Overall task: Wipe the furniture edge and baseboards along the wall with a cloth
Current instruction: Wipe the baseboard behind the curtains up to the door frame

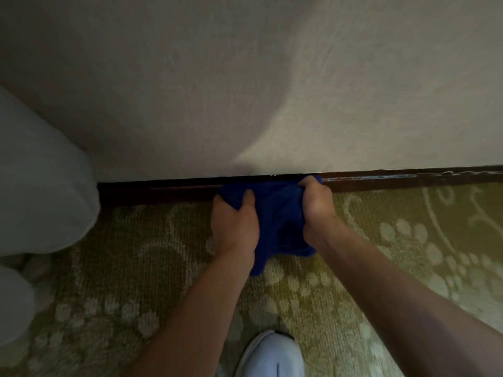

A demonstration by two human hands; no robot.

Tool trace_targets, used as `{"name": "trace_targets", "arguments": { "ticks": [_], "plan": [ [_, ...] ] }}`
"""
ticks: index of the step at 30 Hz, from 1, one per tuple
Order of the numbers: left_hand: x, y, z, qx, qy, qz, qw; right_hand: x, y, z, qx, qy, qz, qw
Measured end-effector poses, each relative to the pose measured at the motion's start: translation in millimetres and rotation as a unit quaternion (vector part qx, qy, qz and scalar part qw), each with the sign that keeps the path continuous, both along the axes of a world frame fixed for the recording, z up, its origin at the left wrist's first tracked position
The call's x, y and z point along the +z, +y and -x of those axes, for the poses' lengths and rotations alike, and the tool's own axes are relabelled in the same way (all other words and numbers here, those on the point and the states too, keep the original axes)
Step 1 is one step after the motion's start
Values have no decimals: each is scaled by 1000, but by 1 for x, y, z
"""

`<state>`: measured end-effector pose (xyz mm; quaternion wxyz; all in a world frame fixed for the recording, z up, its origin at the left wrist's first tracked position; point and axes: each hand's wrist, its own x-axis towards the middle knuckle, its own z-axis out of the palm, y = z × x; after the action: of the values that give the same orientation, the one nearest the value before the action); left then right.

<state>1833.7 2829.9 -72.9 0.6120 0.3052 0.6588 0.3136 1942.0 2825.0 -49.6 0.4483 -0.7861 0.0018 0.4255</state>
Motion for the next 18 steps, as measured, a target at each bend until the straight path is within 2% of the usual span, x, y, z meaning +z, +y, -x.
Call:
{"name": "trace_targets", "arguments": {
  "ticks": [3,6,7,10,13,15,18],
  "plan": [
    [-3,-2,-1,61,-2,1,998,-6,6,7,11,-18,9,1000],
    [-5,-1,0,179,42,-59,981,0,9,27,79,-13,2,997],
    [-6,-2,-2,189,49,-70,978,1,8,27,94,2,5,996],
    [-12,2,-11,105,49,-16,993,4,-1,-1,89,23,27,995],
    [-8,5,-22,27,-45,74,996,3,-5,-27,24,1,20,1000],
    [-8,2,-25,57,-68,89,992,1,-2,-23,19,-12,19,1000],
    [-10,-4,-15,149,-64,47,986,0,2,-3,67,-20,2,998]
  ]
}}
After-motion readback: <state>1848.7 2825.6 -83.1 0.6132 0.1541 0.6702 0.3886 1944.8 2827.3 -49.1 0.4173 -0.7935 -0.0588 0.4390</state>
